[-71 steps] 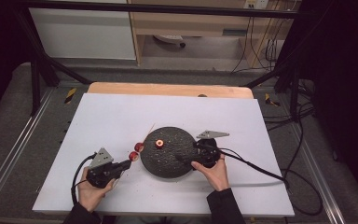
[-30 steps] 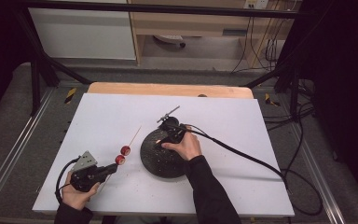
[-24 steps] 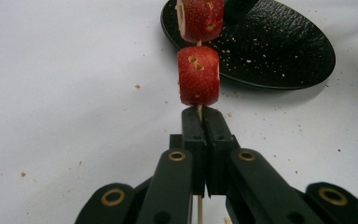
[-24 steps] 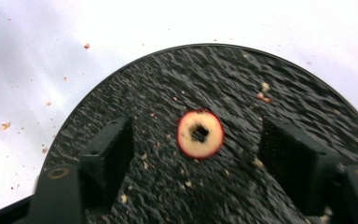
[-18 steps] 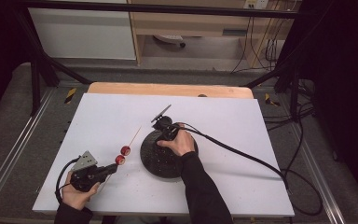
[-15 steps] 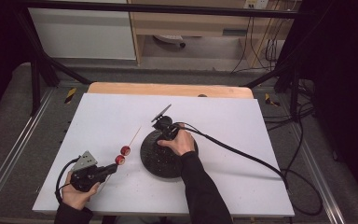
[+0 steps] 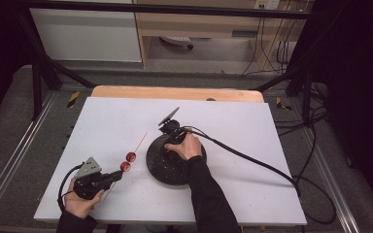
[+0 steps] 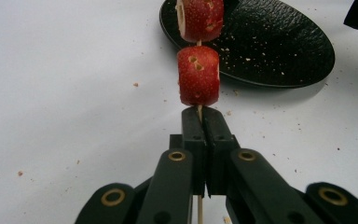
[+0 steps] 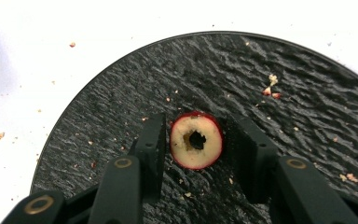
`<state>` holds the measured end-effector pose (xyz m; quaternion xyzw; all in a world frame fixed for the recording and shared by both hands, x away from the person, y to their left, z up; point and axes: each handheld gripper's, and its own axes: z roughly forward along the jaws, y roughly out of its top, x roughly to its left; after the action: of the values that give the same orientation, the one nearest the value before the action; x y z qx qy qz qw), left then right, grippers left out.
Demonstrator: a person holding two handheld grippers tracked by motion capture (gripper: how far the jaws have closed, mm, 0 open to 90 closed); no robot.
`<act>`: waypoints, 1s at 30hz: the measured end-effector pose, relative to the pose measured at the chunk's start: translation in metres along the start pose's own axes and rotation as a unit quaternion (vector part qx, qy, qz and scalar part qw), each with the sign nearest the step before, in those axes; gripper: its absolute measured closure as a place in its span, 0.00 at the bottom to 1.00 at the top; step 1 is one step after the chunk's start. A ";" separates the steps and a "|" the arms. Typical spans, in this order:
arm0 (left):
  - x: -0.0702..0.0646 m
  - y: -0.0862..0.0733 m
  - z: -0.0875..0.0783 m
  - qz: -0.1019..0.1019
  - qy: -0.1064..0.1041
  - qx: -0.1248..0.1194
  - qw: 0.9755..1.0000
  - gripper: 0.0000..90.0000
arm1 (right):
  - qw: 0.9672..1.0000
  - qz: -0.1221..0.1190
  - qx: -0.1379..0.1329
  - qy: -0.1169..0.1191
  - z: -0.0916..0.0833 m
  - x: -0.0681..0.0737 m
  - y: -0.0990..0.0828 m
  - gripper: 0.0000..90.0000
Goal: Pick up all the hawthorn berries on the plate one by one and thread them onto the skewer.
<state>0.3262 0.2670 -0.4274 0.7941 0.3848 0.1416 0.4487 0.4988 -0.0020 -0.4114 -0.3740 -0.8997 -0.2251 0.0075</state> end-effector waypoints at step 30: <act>-0.004 0.001 0.002 0.006 -0.001 -0.001 1.000 0.99 | 0.999 0.015 -0.036 0.017 -0.028 0.007 -0.012 0.70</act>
<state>0.3253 0.2627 -0.4274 0.7962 0.3794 0.1437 0.4488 0.4811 -0.0167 -0.3894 -0.3833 -0.8851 -0.2635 0.0123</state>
